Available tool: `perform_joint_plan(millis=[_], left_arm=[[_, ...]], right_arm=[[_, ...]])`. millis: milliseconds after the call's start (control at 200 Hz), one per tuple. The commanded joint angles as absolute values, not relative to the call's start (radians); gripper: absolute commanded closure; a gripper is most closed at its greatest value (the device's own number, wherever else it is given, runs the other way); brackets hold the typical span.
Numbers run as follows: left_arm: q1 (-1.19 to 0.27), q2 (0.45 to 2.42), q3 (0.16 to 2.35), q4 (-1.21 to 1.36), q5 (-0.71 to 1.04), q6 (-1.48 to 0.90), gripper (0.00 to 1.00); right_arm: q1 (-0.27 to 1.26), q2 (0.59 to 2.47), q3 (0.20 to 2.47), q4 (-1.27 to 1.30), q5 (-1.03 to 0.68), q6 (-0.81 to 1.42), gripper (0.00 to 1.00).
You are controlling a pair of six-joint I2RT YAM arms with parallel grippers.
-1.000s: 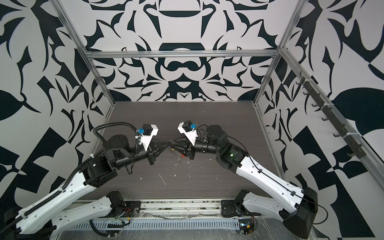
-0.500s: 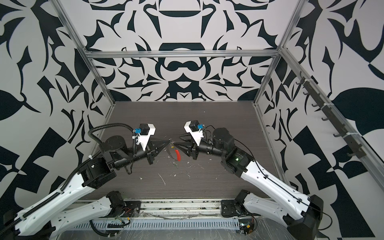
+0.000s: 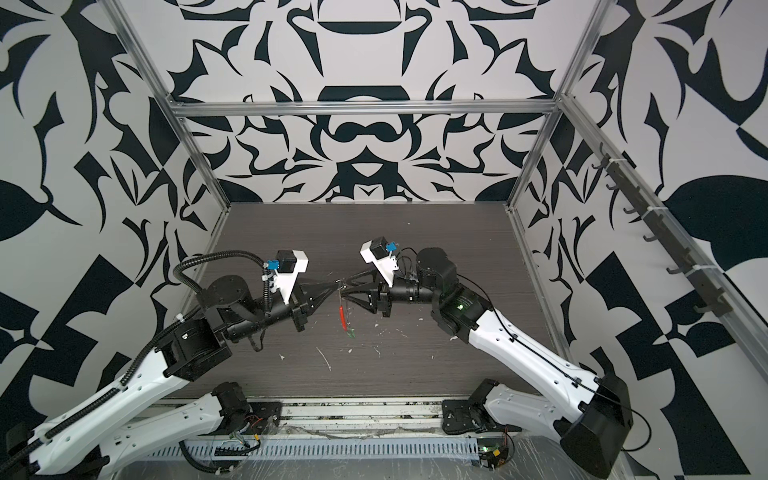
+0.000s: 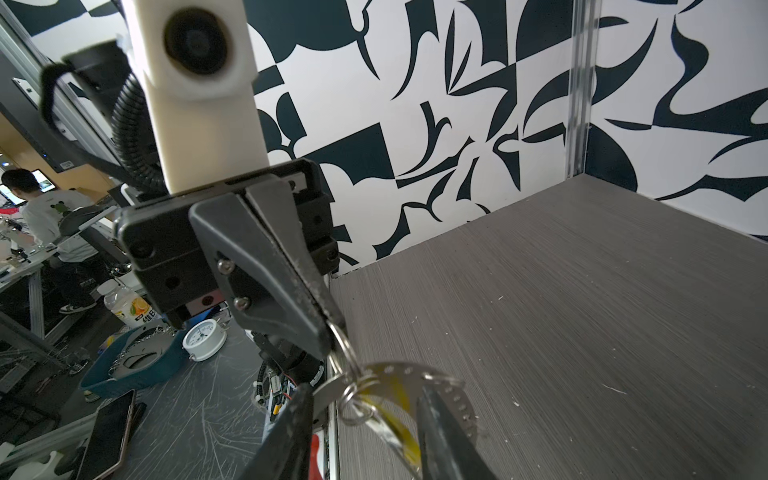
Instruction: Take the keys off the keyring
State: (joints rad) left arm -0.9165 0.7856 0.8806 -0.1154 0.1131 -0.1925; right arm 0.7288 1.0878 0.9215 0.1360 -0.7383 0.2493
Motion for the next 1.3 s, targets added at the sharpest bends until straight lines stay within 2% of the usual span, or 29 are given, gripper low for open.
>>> perform_joint_plan(millis=[0,100,175,355,505,610,760,820,1030,1295], left_arm=[[-0.919,0.771,0.877,-0.059,0.135,-0.205,1.00],[-0.919,0.779,0.882,-0.069,0.143,-0.204,1.00],[-0.919,0.779,0.882,-0.071,0.141,-0.205,1.00],[-0.919,0.773,0.879,-0.073,0.124,-0.205,1.00],[-0.919,0.782,0.890,-0.086,0.126,-0.206,1.00],[-0.919,0.790,0.910,-0.122,0.102,-0.205,1.00],[-0.917,0.772,0.937,-0.204,0.050,-0.196,0.68],[-0.908,0.771,0.959,-0.245,0.059,-0.191,0.63],[-0.827,0.853,1.072,-0.415,0.228,-0.180,0.63],[-0.682,0.944,1.145,-0.495,0.554,-0.204,0.66]], right_arm=[[0.728,1.077,0.959,0.213,-0.754,0.267,0.57],[0.727,1.071,0.963,0.224,-0.745,0.268,0.57],[0.727,1.076,0.968,0.224,-0.750,0.270,0.61],[0.727,1.091,0.969,0.225,-0.766,0.275,0.79],[0.727,1.089,0.978,0.217,-0.775,0.275,1.00],[0.725,1.085,0.994,0.180,-0.779,0.262,1.00],[0.723,1.077,1.051,0.011,-0.764,0.198,1.00],[0.723,1.079,1.080,-0.069,-0.758,0.168,1.00],[0.723,1.123,1.187,-0.293,-0.731,0.110,1.00],[0.730,1.166,1.292,-0.495,-0.643,0.054,1.00]])
